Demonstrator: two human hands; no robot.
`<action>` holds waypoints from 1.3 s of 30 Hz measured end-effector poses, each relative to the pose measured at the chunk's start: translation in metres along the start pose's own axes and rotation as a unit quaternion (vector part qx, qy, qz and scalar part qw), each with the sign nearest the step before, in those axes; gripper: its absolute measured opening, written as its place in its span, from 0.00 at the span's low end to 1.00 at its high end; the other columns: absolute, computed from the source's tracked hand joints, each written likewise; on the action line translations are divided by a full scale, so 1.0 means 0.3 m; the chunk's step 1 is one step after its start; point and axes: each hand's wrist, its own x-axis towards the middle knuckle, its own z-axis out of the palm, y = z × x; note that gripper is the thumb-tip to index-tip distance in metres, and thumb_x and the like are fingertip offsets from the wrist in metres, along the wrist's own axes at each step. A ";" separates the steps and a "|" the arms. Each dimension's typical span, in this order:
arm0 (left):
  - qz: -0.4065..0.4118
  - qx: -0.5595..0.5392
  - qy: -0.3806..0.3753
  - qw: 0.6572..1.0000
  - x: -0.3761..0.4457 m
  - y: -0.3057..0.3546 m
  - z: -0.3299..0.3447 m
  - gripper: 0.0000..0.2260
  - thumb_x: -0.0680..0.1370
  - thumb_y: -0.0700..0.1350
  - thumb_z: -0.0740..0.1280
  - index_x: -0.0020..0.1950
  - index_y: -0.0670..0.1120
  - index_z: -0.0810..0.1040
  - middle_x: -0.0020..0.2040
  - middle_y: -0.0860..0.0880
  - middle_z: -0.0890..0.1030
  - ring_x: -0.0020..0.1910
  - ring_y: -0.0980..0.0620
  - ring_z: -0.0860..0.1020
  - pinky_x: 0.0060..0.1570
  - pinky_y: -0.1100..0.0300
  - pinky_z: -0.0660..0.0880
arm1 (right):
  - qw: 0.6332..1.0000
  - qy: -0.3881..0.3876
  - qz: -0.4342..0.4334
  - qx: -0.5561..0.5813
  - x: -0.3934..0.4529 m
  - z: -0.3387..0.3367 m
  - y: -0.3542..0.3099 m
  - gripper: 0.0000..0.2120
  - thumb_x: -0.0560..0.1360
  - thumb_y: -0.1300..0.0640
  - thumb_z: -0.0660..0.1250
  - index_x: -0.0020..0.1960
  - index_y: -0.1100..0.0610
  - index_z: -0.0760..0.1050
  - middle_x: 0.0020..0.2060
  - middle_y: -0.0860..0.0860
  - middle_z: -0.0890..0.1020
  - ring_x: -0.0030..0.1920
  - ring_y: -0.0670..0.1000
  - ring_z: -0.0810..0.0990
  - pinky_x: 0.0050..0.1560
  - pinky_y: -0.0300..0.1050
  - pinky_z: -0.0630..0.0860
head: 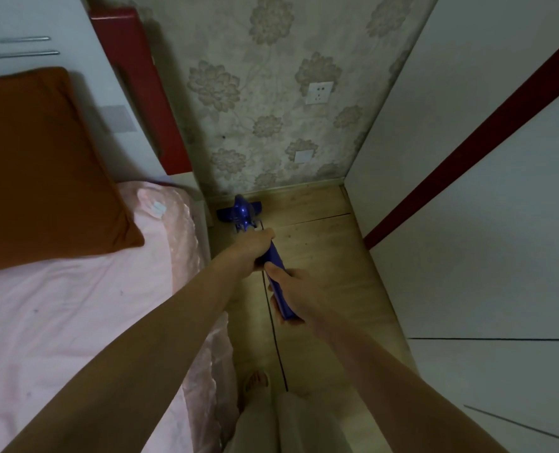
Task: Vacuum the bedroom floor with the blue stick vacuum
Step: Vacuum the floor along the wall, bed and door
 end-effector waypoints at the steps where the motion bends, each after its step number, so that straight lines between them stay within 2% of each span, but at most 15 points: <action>1: 0.002 0.003 0.002 1.000 0.007 -0.001 -0.007 0.08 0.81 0.46 0.60 0.55 0.42 0.70 0.45 0.41 0.77 0.42 0.45 0.78 0.45 0.52 0.79 | 1.000 0.000 0.002 -0.003 0.015 0.011 0.002 0.19 0.80 0.42 0.59 0.49 0.59 0.73 0.31 0.51 0.77 0.24 0.46 0.74 0.28 0.39 0.73; 3: 0.007 0.006 0.004 1.000 0.017 0.004 -0.030 0.07 0.81 0.45 0.61 0.53 0.42 0.69 0.42 0.43 0.76 0.39 0.46 0.77 0.42 0.53 0.78 | 1.000 -0.004 0.008 -0.003 0.046 0.034 0.000 0.20 0.80 0.41 0.59 0.50 0.58 0.73 0.32 0.51 0.78 0.25 0.46 0.75 0.28 0.39 0.73; 7: 0.027 -0.005 -0.019 0.999 0.022 0.041 -0.090 0.05 0.81 0.43 0.60 0.50 0.41 0.69 0.36 0.43 0.75 0.34 0.47 0.75 0.35 0.55 0.75 | 0.999 0.000 0.033 0.017 0.082 0.078 -0.053 0.23 0.79 0.40 0.60 0.59 0.60 0.73 0.42 0.54 0.78 0.33 0.49 0.77 0.32 0.40 0.74; 10: 0.029 0.006 -0.032 0.999 0.004 0.049 -0.120 0.07 0.82 0.44 0.60 0.47 0.41 0.69 0.35 0.43 0.74 0.33 0.47 0.75 0.34 0.55 0.74 | 0.998 -0.013 0.053 0.012 0.076 0.097 -0.080 0.21 0.80 0.41 0.59 0.57 0.59 0.72 0.45 0.55 0.78 0.35 0.49 0.76 0.30 0.39 0.72; 12: 0.025 0.012 -0.035 0.999 -0.008 0.035 -0.120 0.07 0.82 0.45 0.60 0.47 0.42 0.69 0.36 0.43 0.75 0.33 0.47 0.75 0.35 0.55 0.75 | 0.998 -0.002 0.057 0.012 0.058 0.107 -0.069 0.19 0.80 0.41 0.58 0.53 0.58 0.71 0.43 0.54 0.77 0.33 0.48 0.75 0.29 0.38 0.71; 15: 0.021 0.007 -0.031 0.999 -0.019 0.001 -0.103 0.08 0.82 0.47 0.60 0.48 0.42 0.69 0.38 0.43 0.75 0.35 0.46 0.75 0.44 0.51 0.76 | 0.999 0.026 0.023 0.008 0.030 0.113 -0.023 0.18 0.81 0.42 0.58 0.48 0.58 0.72 0.34 0.52 0.75 0.26 0.46 0.73 0.25 0.36 0.71; 17: 0.015 -0.006 -0.033 0.999 -0.028 -0.022 -0.092 0.08 0.82 0.46 0.59 0.48 0.42 0.68 0.38 0.43 0.75 0.36 0.46 0.75 0.50 0.48 0.76 | 1.000 0.024 0.018 0.006 0.005 0.107 -0.005 0.18 0.81 0.42 0.58 0.44 0.57 0.71 0.29 0.50 0.74 0.23 0.46 0.72 0.26 0.38 0.71; 19: 0.006 -0.019 -0.035 0.999 -0.042 -0.034 -0.084 0.07 0.82 0.45 0.60 0.49 0.42 0.69 0.38 0.43 0.75 0.36 0.46 0.76 0.51 0.48 0.76 | 1.000 0.021 0.022 0.001 -0.026 0.091 -0.010 0.18 0.81 0.42 0.58 0.42 0.56 0.70 0.29 0.50 0.74 0.24 0.46 0.72 0.27 0.38 0.72; 22: 0.000 -0.018 -0.038 0.999 -0.068 -0.031 -0.080 0.07 0.81 0.45 0.61 0.51 0.41 0.71 0.42 0.42 0.76 0.40 0.46 0.77 0.45 0.52 0.78 | 0.999 0.022 0.028 -0.015 -0.088 0.058 -0.040 0.19 0.81 0.42 0.58 0.43 0.57 0.71 0.30 0.50 0.75 0.25 0.46 0.73 0.29 0.38 0.72; 24: -0.007 -0.008 -0.039 0.999 -0.093 -0.025 -0.067 0.07 0.81 0.45 0.61 0.49 0.41 0.71 0.45 0.42 0.77 0.42 0.47 0.78 0.41 0.55 0.77 | 0.999 0.019 0.029 -0.026 -0.132 0.028 -0.053 0.20 0.81 0.41 0.57 0.47 0.58 0.73 0.30 0.50 0.75 0.26 0.45 0.73 0.28 0.37 0.71; 31: -0.014 -0.007 -0.034 0.999 -0.084 -0.017 -0.011 0.07 0.81 0.46 0.61 0.49 0.42 0.71 0.47 0.41 0.78 0.46 0.44 0.79 0.49 0.51 0.80 | 0.999 0.007 0.039 -0.031 -0.128 -0.024 -0.052 0.20 0.81 0.41 0.57 0.47 0.57 0.73 0.30 0.49 0.75 0.27 0.45 0.73 0.27 0.36 0.71; 33: -0.006 -0.007 -0.017 1.000 -0.058 -0.006 -0.026 0.08 0.81 0.46 0.61 0.52 0.41 0.71 0.47 0.41 0.78 0.44 0.45 0.79 0.48 0.51 0.80 | 0.998 0.006 0.040 -0.048 -0.087 -0.003 -0.059 0.20 0.81 0.40 0.56 0.47 0.56 0.72 0.30 0.49 0.75 0.27 0.45 0.73 0.29 0.37 0.71; 35: 0.001 0.001 -0.006 1.000 -0.036 0.003 -0.046 0.09 0.81 0.46 0.60 0.54 0.41 0.70 0.46 0.42 0.77 0.40 0.48 0.77 0.40 0.55 0.78 | 0.997 0.006 0.034 -0.069 -0.039 0.024 -0.061 0.20 0.81 0.40 0.56 0.47 0.56 0.72 0.30 0.49 0.75 0.27 0.46 0.73 0.31 0.38 0.72; 39: 0.009 0.012 -0.004 1.000 0.002 0.024 -0.074 0.09 0.82 0.47 0.59 0.54 0.41 0.70 0.42 0.44 0.75 0.36 0.50 0.75 0.35 0.59 0.75 | 0.997 0.009 0.028 -0.068 0.024 0.054 -0.072 0.21 0.80 0.39 0.56 0.46 0.58 0.72 0.30 0.50 0.75 0.25 0.45 0.73 0.27 0.37 0.71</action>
